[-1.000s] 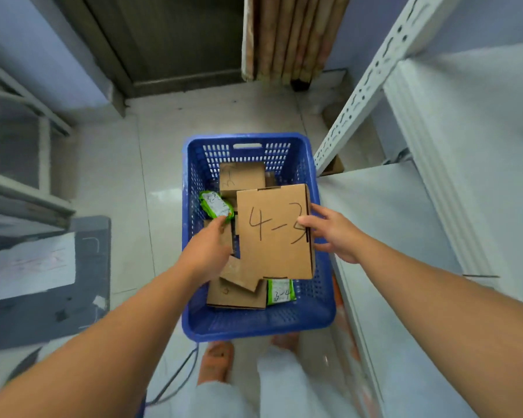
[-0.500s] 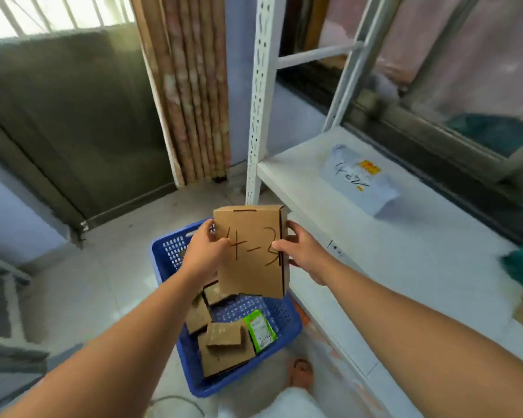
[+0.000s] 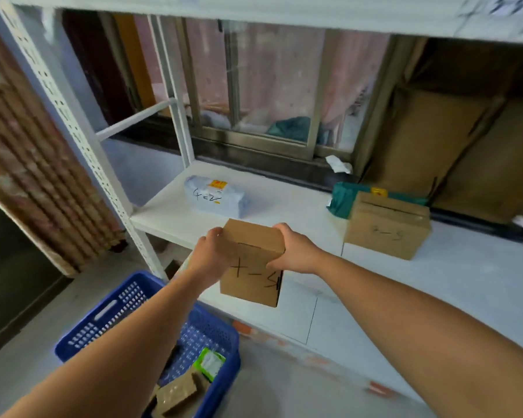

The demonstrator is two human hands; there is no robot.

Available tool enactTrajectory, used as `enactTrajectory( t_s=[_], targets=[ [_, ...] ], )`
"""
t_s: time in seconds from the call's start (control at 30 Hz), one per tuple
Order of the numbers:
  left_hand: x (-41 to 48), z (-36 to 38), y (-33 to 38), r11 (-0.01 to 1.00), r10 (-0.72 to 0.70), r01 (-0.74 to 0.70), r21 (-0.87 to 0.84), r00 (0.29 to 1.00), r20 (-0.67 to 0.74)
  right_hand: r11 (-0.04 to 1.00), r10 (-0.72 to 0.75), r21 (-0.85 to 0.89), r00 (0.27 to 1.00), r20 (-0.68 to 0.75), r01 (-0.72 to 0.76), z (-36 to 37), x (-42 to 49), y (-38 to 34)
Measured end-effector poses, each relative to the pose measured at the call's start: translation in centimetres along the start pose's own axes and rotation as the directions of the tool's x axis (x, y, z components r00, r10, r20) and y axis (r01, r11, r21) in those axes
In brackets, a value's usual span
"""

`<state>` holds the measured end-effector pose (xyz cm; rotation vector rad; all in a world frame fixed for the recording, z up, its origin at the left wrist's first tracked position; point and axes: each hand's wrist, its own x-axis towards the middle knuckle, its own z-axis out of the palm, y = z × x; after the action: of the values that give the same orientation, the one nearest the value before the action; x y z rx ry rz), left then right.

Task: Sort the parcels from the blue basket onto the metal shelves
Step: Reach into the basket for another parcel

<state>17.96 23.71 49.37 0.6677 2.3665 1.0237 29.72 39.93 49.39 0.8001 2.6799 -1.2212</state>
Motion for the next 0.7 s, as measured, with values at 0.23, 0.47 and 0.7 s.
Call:
enactTrajectory(
  t_s=[0.23,0.47,0.7],
  targets=[
    [-3.9,10.8,7.4,0.965,0.136,-0.177,0.195,0.969,0.206,0.987,0.146,-0.045,0.984,-0.105,-0.151,-6.2,-9.6,10.5],
    [-6.5,19.7,13.1,0.921,0.212,-0.302,0.244,0.918,0.335,0.971,0.223,-0.038,0.953,-0.204,-0.235,-11.5,-15.4,18.5],
    [-5.7,24.0,15.7,0.920,0.231,-0.339,0.195,0.872,0.431,0.948,0.299,-0.016,0.910,-0.287,-0.317,-13.4,-15.7,22.5]
  ],
)
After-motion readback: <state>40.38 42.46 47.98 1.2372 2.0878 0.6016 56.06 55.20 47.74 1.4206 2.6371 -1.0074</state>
